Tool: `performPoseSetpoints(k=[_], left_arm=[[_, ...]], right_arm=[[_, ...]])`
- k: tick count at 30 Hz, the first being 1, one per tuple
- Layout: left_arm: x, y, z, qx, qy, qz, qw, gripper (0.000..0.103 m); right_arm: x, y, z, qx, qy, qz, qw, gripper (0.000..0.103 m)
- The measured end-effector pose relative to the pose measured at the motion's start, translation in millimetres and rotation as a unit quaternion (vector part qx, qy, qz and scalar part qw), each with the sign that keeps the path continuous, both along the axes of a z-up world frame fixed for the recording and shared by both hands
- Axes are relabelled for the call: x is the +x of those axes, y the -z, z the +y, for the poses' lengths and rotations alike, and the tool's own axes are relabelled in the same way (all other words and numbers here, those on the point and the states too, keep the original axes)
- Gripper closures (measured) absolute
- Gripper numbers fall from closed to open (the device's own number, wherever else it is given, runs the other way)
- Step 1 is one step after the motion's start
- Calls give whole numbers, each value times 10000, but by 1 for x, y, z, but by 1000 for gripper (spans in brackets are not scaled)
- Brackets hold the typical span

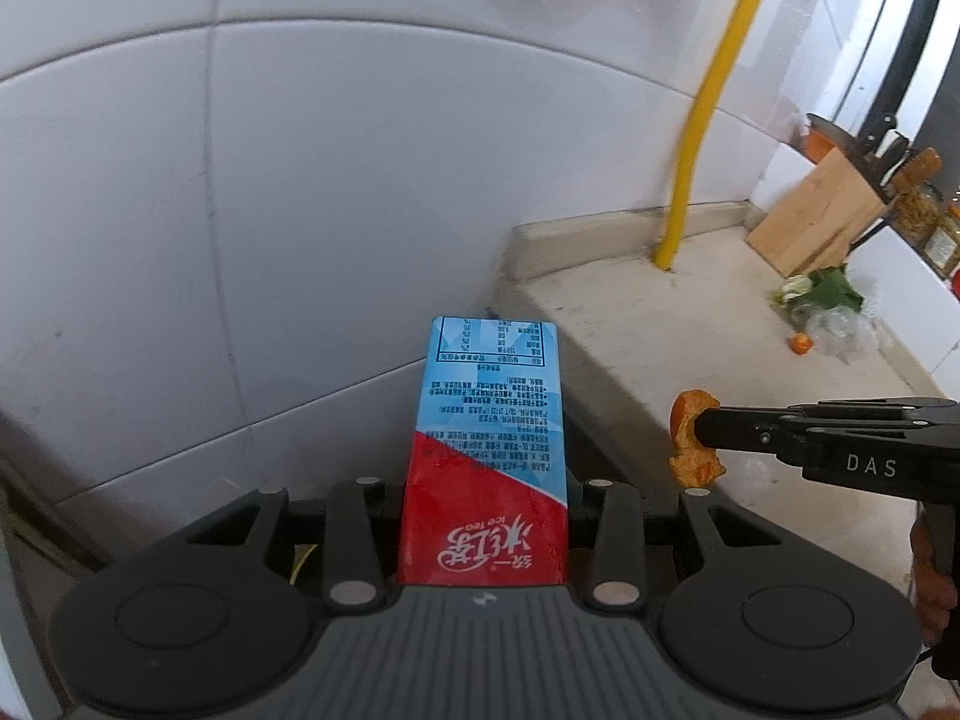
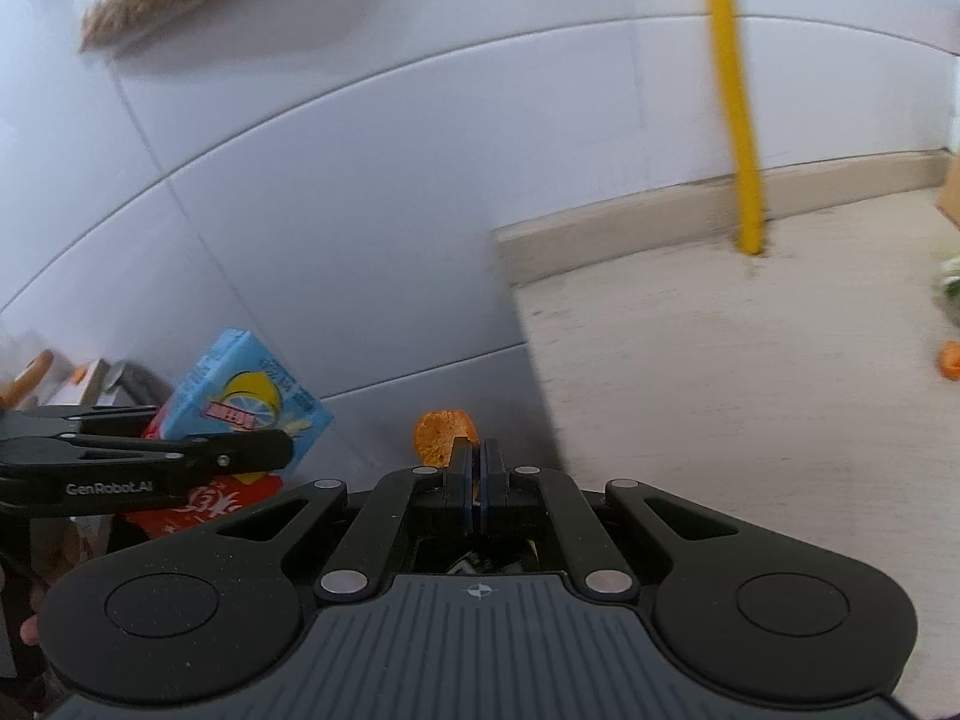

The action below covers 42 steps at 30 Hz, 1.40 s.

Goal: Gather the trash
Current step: 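Open both grippers over the bin to drop the carton and peel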

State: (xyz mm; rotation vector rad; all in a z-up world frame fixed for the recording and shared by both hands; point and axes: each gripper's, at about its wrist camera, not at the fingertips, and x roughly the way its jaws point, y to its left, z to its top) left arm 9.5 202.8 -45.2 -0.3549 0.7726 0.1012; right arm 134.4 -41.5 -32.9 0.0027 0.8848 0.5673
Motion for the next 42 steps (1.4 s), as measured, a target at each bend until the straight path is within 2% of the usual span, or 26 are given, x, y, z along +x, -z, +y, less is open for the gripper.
performPoseSetpoints(k=[8,15,22,25,27,32,37,42], left_arm=[[-1,17,10,34,-67,233,9997,70],[2,37,16,-2,-72,484,9988,63],[4,43,24,76,-186,619,9979,61],[5,43,23,87,-166,590,9981,59],[5,43,22,117,-123,582,9982,57],[4,41,19,204,-42,568,9982,57],[3,39,16,262,44,528,9982,56],[3,38,9,402,147,536,9976,56]], right_arm=[[6,19,36,-150,-220,215,9994,98],[11,34,54,-276,-288,457,9982,84],[15,45,58,-338,-203,619,9973,83],[12,42,57,-358,-185,586,9975,81],[10,39,55,-367,-140,542,9978,73],[2,33,42,-389,49,465,9981,63],[-13,30,20,-401,304,453,9977,61],[-25,24,2,-397,612,391,9966,50]])
